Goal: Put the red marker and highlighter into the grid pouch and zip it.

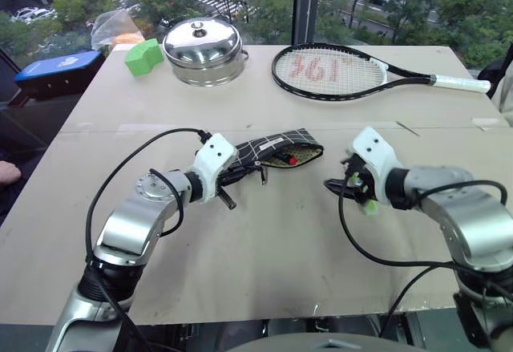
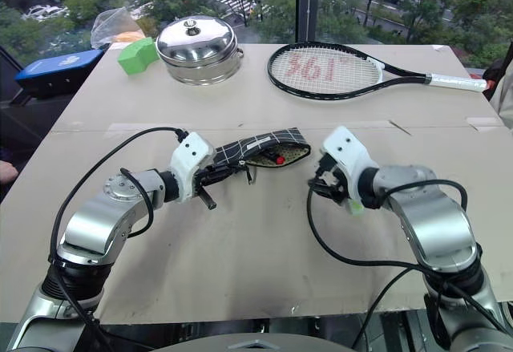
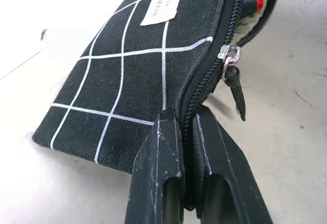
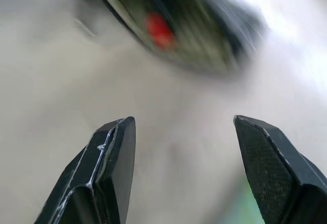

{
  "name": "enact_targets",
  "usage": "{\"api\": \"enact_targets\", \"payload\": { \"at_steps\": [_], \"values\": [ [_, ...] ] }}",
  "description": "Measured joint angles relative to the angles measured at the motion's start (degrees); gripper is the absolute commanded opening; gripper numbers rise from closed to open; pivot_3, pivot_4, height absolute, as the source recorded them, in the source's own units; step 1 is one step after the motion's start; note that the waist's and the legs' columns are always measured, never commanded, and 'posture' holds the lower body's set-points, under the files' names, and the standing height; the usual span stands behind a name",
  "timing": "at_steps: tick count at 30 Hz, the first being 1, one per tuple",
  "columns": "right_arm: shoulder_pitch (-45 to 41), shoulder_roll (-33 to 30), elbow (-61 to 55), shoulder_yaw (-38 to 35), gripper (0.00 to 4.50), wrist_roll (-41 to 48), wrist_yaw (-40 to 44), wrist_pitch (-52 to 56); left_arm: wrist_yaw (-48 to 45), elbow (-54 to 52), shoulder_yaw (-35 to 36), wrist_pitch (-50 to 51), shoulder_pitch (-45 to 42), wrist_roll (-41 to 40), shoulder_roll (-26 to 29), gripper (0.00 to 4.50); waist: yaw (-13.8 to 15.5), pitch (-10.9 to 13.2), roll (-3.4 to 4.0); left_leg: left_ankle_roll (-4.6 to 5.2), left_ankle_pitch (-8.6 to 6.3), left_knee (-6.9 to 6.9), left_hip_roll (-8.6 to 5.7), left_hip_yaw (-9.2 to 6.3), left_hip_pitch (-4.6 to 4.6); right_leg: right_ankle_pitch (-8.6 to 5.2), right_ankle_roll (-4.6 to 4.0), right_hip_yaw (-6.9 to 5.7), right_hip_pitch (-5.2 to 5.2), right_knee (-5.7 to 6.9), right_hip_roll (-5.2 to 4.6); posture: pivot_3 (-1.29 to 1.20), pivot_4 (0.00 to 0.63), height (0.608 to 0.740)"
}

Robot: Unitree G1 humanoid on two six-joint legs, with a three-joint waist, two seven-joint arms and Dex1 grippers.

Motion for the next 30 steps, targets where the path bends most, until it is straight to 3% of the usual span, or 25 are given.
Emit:
{"api": "enact_targets", "payload": {
  "at_steps": [4,9,10,19,21,23,26,30],
  "values": [
    [3.7,4.4,2.9,-1.2,3.07,-1.9,-7.7,-0.4,-0.5,0.7,-0.3,-0.3,-0.4,0.0,0.0,0.0,0.0,0.0,-0.06,-0.08,0.05,-0.02,0.02,-0.05,0.01,0.01,0.02,0.02,-0.01,0.01,0.1,0.0,0.15,0.74],
    [7.2,6.4,5.6,-1.1,0.88,-2.1,-11.8,-3.8,-1.1,1.5,-0.5,-0.6,-1.5,0.1,0.2,0.0,0.2,-0.1,-0.11,-0.07,0.05,0.02,-0.01,0.03,0.0,0.01,0.04,-0.02,0.02,-0.04,0.09,0.0,0.15,0.74],
    [7.5,6.4,5.5,-1.1,0.76,-2.0,-12.1,-4.2,-1.1,1.5,-0.5,-0.7,-1.7,0.1,0.3,0.0,0.2,-0.1,-0.11,-0.06,0.04,0.02,-0.02,0.03,0.02,0.0,0.05,-0.02,0.04,-0.04,0.07,0.0,0.15,0.74],
    [7.9,0.3,4.3,-3.1,0.76,1.6,-10.0,-6.7,-1.2,1.8,-0.5,-1.0,-1.8,0.1,0.5,0.0,0.2,0.0,-0.09,-0.06,0.04,0.01,-0.02,0.0,-0.02,0.0,0.05,-0.02,0.02,-0.07,0.09,0.0,0.15,0.74],
    [3.5,-3.4,2.6,-2.0,0.76,4.7,-5.6,-8.7,-1.2,2.0,-0.5,-1.0,-1.8,0.1,0.4,0.0,-0.3,0.1,0.14,0.05,-0.02,0.01,0.0,0.08,0.0,0.0,0.07,0.08,-0.03,-0.06,0.14,0.0,0.15,0.74],
    [-6.5,-8.1,0.9,2.9,0.76,5.7,-1.8,-12.8,-1.1,1.9,-0.7,-1.0,-2.4,0.1,-0.1,0.0,-0.8,0.1,0.13,0.17,-0.09,-0.03,0.01,-0.03,0.07,-0.07,0.17,0.0,-0.01,-0.02,0.16,0.0,0.15,0.74],
    [-10.0,-10.2,1.3,6.8,0.76,5.2,-0.3,-15.6,-1.1,1.9,-0.9,-1.0,-2.5,0.1,-0.4,0.0,-0.7,0.0,-0.08,0.16,-0.08,-0.08,0.04,-0.18,0.06,-0.03,0.07,-0.01,0.05,-0.03,0.18,0.0,0.15,0.74],
    [-18.3,-14.9,10.2,22.0,0.76,0.0,4.8,-24.6,-0.8,1.8,-1.8,-0.9,-3.1,0.1,-1.6,0.0,-0.5,0.1,-0.05,-0.05,0.04,0.0,-0.03,0.03,-0.02,0.0,0.05,0.02,-0.01,-0.11,0.11,0.0,0.15,0.74]
  ]
}}
